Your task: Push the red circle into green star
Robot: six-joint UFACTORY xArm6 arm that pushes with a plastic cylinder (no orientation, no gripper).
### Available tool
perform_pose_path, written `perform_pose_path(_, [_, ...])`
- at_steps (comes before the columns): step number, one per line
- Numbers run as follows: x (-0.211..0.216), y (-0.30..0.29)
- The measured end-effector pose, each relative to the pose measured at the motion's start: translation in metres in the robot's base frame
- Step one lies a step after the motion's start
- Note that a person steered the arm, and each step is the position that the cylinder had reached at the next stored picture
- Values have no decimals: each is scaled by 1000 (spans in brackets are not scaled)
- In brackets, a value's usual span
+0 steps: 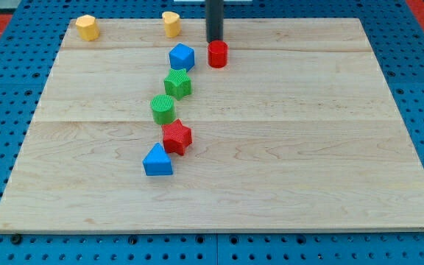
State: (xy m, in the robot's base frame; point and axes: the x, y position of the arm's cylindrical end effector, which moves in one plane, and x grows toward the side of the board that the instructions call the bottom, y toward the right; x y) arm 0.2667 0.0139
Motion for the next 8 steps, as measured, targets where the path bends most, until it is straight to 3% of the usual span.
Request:
perform_pose_path(1, [58,0])
perform_pose_path(3, [65,54])
perform_pose_path(5, [81,-27])
perform_pose_path(6, [79,19])
perform_pose_path(7, [127,24])
perform_pose_path(8, [129,-26])
